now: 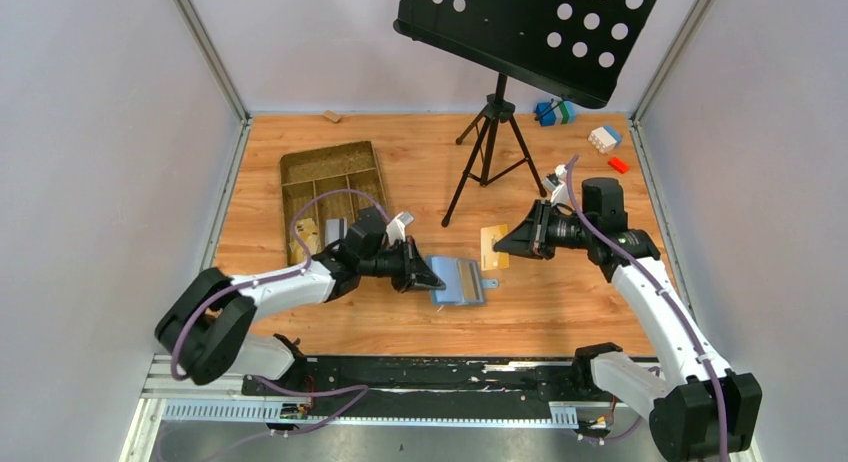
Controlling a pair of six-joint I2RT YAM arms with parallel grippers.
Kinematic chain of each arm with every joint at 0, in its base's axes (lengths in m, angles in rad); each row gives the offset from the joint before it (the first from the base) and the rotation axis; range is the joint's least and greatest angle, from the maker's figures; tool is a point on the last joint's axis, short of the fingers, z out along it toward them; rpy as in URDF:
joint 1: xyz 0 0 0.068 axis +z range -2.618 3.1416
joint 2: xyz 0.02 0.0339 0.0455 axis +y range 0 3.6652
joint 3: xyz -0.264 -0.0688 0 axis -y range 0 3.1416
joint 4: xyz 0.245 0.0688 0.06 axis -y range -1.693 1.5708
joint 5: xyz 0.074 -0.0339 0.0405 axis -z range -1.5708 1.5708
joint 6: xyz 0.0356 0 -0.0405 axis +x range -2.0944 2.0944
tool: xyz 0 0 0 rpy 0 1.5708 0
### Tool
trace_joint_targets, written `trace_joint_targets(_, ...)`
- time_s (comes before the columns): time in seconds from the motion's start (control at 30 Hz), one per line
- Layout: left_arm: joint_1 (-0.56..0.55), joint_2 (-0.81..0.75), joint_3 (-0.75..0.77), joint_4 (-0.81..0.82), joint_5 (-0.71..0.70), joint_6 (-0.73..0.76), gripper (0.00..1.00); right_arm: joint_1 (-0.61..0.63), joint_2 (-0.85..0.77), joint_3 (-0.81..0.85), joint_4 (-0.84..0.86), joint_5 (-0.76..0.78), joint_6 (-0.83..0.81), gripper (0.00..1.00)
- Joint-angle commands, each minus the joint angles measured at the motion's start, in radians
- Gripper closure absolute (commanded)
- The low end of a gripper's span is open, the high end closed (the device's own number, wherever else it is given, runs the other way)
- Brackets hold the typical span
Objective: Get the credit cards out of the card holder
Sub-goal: Remove the credit card from the card holder, then place the credit card in the storage box.
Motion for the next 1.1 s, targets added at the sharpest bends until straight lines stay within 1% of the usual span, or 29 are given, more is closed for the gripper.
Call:
trace_joint_targets(0.0,-0.006,0.122,-0.022,0.013,-0.009,0.127,1.00,-0.003,0.016,0.035,-0.076,0.049,-0.090,1.00)
trace_joint_targets(0.1,-0.013,0.207,0.009,-0.023,-0.025,0.200,1.00,-0.003,0.025,0.036,-0.080,0.046,-0.102,1.00)
trace_joint_targets(0.17,-0.012,0.230,0.021,-0.085,-0.052,0.247,1.00,-0.002,0.031,0.036,-0.089,0.046,-0.117,1.00)
trace_joint_targets(0.27,-0.012,0.230,0.054,-0.226,-0.133,0.346,0.93,-0.002,0.035,0.025,-0.112,0.088,-0.160,1.00)
trace_joint_targets(0.3,-0.012,0.228,0.064,-0.259,-0.140,0.371,0.88,-0.002,0.036,0.017,-0.116,0.104,-0.171,1.00)
trace_joint_targets(0.4,-0.012,0.189,0.100,-0.406,-0.199,0.436,0.63,-0.001,0.048,-0.020,-0.095,0.104,-0.179,1.00)
trace_joint_targets(0.43,-0.013,0.172,0.113,-0.450,-0.221,0.452,0.58,-0.001,0.051,-0.032,-0.080,0.099,-0.175,1.00)
trace_joint_targets(0.57,-0.012,0.086,0.180,-0.604,-0.285,0.499,0.49,0.004,0.075,-0.064,-0.032,0.087,-0.161,1.00)
trace_joint_targets(0.73,-0.012,-0.041,0.288,-0.745,-0.288,0.542,0.40,0.045,0.107,-0.068,0.040,0.074,-0.126,1.00)
trace_joint_targets(0.8,-0.012,-0.069,0.324,-0.714,-0.241,0.520,0.38,0.066,0.118,-0.073,0.098,0.046,-0.089,1.00)
trace_joint_targets(0.83,-0.012,-0.078,0.325,-0.659,-0.183,0.469,0.38,0.077,0.124,-0.077,0.134,0.026,-0.064,1.00)
trace_joint_targets(0.9,-0.012,-0.092,0.305,-0.504,-0.111,0.359,0.38,0.100,0.130,-0.079,0.228,-0.021,-0.013,1.00)
trace_joint_targets(0.97,-0.012,-0.095,0.287,-0.362,-0.088,0.262,0.37,0.124,0.132,-0.067,0.287,-0.053,0.022,1.00)
trace_joint_targets(1.07,-0.012,-0.097,0.268,-0.195,-0.084,0.160,0.38,0.148,0.128,-0.031,0.303,-0.069,0.037,1.00)
